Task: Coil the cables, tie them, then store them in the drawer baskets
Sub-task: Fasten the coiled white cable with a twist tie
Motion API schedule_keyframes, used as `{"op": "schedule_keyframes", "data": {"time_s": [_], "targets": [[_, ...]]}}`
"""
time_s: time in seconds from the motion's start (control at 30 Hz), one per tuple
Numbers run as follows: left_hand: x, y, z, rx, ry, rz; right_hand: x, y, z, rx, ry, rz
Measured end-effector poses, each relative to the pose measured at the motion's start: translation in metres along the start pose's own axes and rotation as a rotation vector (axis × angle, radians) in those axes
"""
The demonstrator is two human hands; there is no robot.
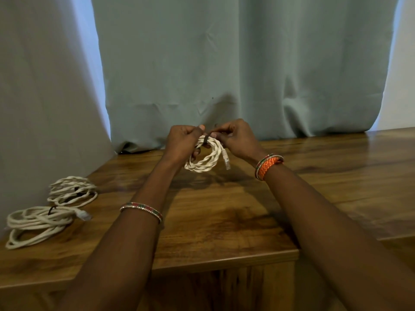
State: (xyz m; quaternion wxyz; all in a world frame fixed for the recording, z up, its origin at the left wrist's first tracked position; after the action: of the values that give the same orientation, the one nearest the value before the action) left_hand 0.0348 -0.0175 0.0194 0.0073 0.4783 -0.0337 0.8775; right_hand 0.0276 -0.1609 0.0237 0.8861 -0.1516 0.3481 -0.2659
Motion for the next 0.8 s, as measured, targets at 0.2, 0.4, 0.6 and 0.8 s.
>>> {"op": "schedule_keyframes", "data": {"time_s": [0.2, 0.4, 0.6, 0.8], "targets": [[0.009, 0.008, -0.005, 0.007, 0.252, 0.182, 0.010, 0.009, 0.000, -0.135, 0.061, 0.046], [0.007, 0.008, -0.005, -0.005, 0.277, 0.283, 0.012, 0.024, -0.014, -0.390, 0.319, 0.319], [0.006, 0.004, -0.003, 0.090, 0.180, 0.328, 0.011, 0.025, -0.016, -0.414, 0.421, 0.332], [-0.005, -0.013, 0.006, 0.316, 0.085, 0.403, 0.002, 0.012, -0.004, 0.064, 0.331, 0.132]]}}
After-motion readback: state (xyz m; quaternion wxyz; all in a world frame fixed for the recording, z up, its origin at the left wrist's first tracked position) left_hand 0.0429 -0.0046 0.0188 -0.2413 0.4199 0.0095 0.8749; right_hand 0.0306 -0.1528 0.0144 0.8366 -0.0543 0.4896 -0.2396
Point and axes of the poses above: each hand's wrist, its own z-axis towards the middle knuckle, its own y-axis out of the palm, x = y × z, the point moved 3 cm from there along z, towards the middle knuckle, and after that the axes turned 5 degrees about -z, right-handed, at the moved point
